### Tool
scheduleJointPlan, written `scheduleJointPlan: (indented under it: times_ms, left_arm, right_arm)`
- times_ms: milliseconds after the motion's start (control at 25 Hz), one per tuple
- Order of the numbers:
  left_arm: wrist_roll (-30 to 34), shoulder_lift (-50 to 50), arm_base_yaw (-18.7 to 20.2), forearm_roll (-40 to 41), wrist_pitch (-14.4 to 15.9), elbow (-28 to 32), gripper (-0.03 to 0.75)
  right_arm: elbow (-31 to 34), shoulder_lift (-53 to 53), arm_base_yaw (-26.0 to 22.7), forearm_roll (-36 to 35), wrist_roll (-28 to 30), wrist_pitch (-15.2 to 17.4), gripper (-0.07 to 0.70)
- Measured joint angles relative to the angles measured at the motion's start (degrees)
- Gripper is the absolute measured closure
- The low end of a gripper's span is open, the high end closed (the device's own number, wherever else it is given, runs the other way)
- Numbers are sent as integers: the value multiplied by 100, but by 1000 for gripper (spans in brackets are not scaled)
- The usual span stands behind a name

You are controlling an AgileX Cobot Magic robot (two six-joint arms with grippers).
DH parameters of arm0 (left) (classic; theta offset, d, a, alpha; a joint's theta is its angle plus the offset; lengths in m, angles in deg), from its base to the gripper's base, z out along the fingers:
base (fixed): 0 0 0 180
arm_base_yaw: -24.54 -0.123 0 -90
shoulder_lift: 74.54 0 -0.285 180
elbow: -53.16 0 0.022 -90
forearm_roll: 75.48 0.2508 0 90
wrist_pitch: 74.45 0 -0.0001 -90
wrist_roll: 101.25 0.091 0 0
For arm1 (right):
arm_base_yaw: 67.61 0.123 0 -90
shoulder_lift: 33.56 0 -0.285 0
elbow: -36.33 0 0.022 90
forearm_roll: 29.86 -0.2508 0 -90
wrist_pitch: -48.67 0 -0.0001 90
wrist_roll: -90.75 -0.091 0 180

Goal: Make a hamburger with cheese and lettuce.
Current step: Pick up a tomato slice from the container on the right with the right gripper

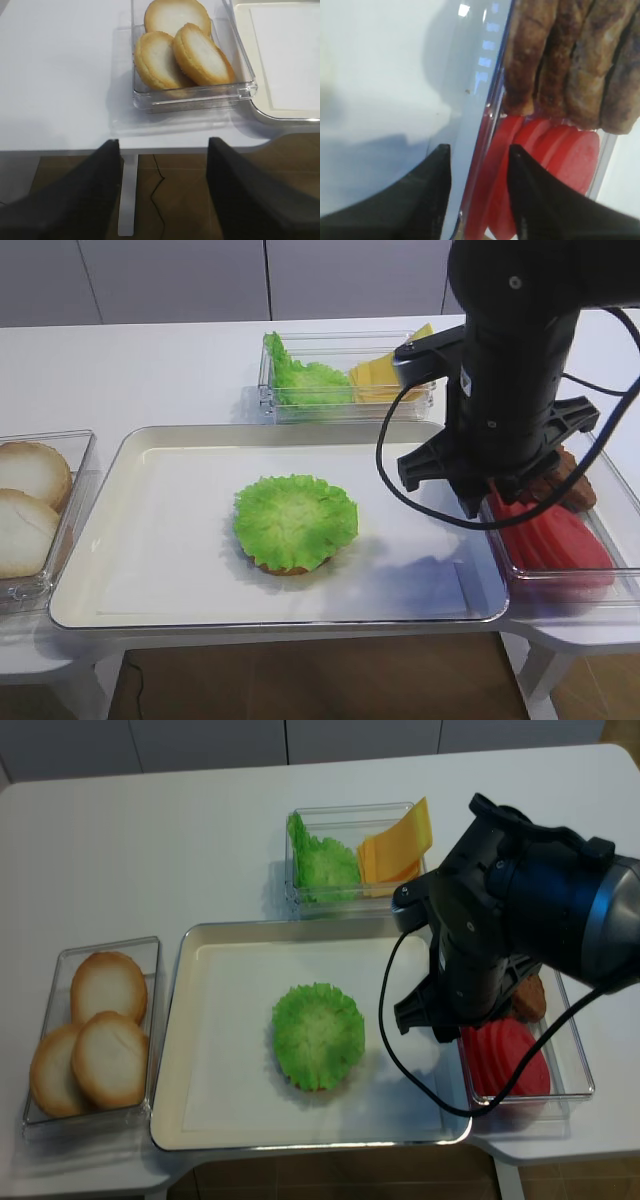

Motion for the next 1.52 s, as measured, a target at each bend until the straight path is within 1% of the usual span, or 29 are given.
scheduleJointPlan:
  times_ms: [160,360,520,1520]
  left_arm:
    - [0,0,0,0,0,0,309]
    - [0,0,0,0,0,0,309]
    - [0,0,0,0,0,0,309]
    - [0,0,0,0,0,0,309]
  right_arm:
    - [0,0,0,0,0,0,334]
    - [0,0,0,0,0,-5,386]
    - [0,0,0,0,0,-28,400]
    - [0,9,0,88,16,-41,400]
